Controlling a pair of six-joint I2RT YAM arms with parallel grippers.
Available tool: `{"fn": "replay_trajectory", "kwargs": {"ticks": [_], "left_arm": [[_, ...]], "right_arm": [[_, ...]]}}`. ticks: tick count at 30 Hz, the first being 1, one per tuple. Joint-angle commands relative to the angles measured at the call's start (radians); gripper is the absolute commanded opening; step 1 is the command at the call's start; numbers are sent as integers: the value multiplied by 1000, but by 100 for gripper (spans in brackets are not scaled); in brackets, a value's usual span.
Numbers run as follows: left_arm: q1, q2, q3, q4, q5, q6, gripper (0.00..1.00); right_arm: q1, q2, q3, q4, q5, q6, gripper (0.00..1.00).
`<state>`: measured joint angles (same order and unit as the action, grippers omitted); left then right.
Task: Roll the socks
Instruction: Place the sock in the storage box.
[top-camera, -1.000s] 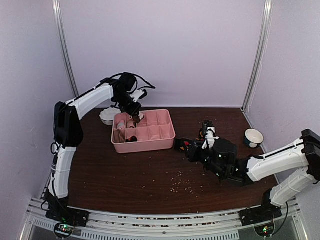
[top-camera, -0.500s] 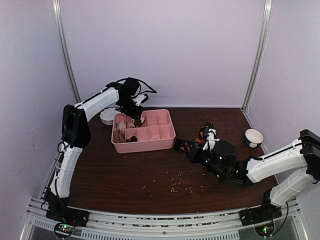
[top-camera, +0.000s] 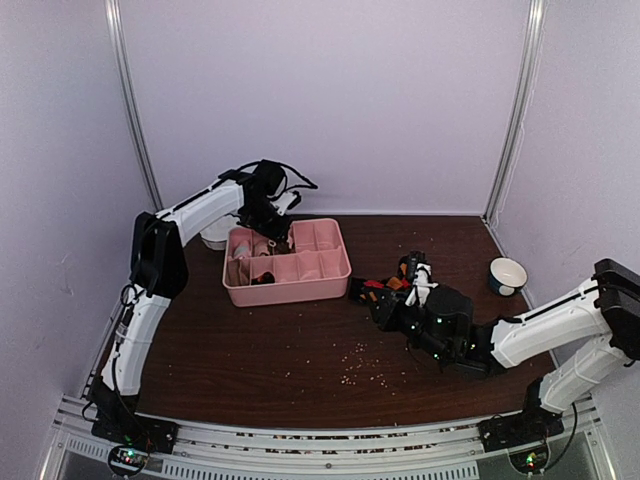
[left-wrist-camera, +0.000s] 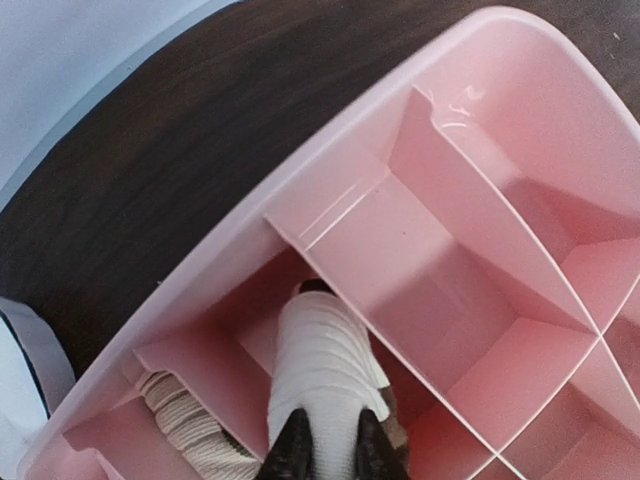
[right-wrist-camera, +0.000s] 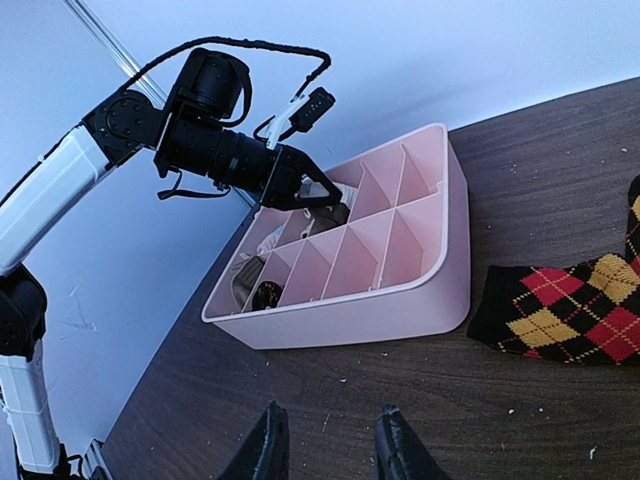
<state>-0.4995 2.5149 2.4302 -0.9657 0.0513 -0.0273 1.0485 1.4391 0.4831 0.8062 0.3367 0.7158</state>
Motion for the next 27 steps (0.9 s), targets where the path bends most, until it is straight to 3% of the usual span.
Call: {"fn": "replay_trajectory", "kwargs": {"ticks": [1,11,13,16,17,18,24,27], "left_arm": [[-6,34,21,27,83,-35,20],[-6,27,27,42,142,-91,30],[-6,22,24,42,129,-90,42],[-6,6,17,44,60,-61,74],[-7,-4,13,47,26,-49,92],[-5,-15,7,55,-6,-34,97],[-2,-119,-65,89,-91,63,98],[-2,-169,-118,88,-138,114,98]], "right_arm": [[-3,6,-13,21,-13,19,30],[-4,39,-12,50,-47,42,31],[-4,42,-11,50,-55,46,34],[-3,38,-8,46,-65,42,38],[-3,35,-7,43,-66,38,39],[-3,32,-4,38,-66,34,40],[-25,-14,15,-66,-31,1,41],[-67,-50,52,-199,-17,-11,40]]}}
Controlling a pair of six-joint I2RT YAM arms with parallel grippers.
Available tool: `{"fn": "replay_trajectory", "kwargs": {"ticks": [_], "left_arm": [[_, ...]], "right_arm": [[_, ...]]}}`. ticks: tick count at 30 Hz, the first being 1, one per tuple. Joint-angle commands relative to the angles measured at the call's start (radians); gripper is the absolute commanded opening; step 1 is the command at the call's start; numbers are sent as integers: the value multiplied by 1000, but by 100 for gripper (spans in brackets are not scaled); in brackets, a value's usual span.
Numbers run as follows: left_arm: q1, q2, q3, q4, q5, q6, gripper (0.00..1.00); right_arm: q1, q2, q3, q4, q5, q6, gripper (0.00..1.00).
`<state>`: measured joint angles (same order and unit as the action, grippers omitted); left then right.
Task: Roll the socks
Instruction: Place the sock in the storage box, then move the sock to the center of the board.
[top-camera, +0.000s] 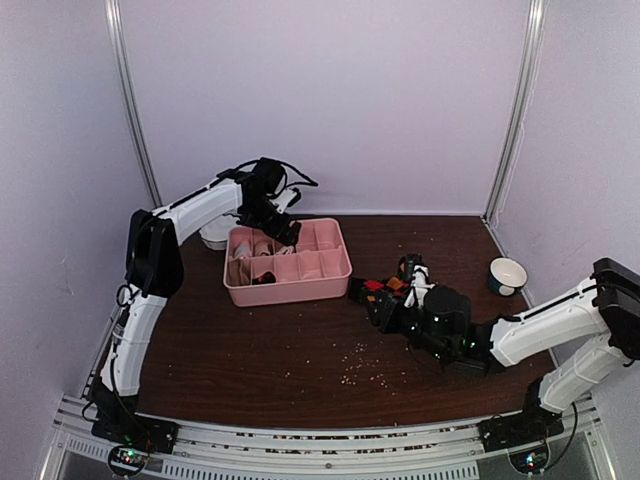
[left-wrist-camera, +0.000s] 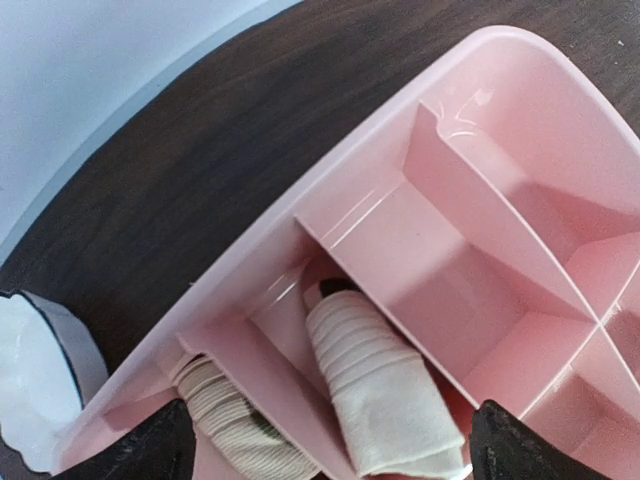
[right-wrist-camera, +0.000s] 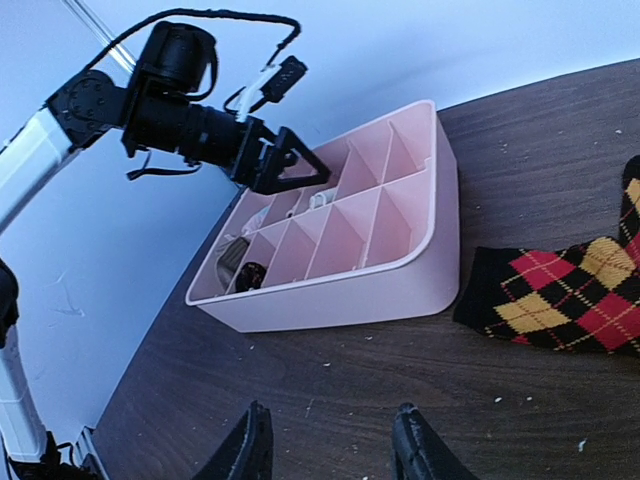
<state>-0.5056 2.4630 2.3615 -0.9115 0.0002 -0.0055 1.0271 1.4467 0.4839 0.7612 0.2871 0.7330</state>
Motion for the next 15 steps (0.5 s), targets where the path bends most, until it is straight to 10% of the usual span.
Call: {"fn": "replay_trajectory", "kwargs": {"ticks": [1,8,15], "left_arm": [[3,-133,-67,30,-93,109,98],[4,-304,-204,-41,-143,193,98],[75,-621,-595,109,-143,190,98]], "right_arm": [[-61,-69,80,-243,47,-32,40],[-254,29,346,-779,107,-46,39],[-419,287,569,-957,30,-70,34]]}}
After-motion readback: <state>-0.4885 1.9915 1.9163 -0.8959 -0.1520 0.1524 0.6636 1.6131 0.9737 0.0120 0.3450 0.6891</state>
